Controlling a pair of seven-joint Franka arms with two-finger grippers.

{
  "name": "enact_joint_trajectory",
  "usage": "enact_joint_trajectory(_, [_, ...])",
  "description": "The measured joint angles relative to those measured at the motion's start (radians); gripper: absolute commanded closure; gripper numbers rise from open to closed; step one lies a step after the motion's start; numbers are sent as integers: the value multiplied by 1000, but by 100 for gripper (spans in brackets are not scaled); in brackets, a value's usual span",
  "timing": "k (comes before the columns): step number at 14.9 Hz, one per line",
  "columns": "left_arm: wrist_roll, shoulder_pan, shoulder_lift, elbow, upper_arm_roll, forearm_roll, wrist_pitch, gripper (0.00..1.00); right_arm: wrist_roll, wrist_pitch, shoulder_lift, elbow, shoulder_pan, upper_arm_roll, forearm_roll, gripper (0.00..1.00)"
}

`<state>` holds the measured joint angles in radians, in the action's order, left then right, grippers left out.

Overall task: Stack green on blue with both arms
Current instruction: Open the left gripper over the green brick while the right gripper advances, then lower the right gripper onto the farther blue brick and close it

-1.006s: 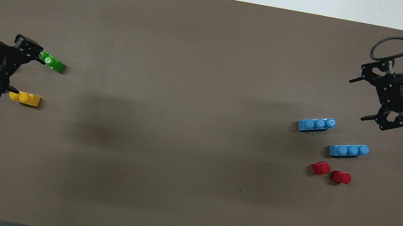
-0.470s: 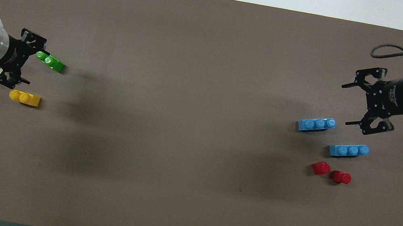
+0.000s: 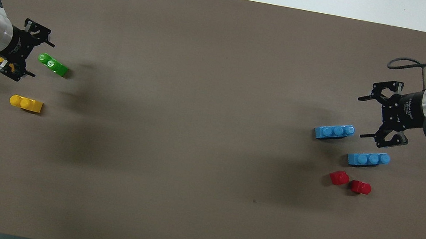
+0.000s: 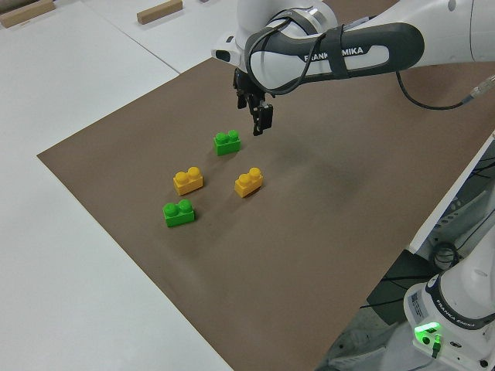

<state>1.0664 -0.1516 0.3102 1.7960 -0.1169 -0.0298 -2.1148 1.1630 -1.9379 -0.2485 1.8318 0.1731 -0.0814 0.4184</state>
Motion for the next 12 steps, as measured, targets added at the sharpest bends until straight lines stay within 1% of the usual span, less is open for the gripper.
enact_joint_trajectory(3, [0, -5, 45, -23, 2, 0, -12, 0, -39, -16, -32, 2, 7, 0, 0, 2])
enact_joint_trajectory(8, [0, -11, 72, -26, 2, 4, -56, 0, -99, -50, -85, 3, 31, 0, 31, 2])
enact_joint_trajectory(12, [0, -12, 100, -26, 2, 40, -97, 0, -102, -71, -100, 16, 29, -3, 35, 2])
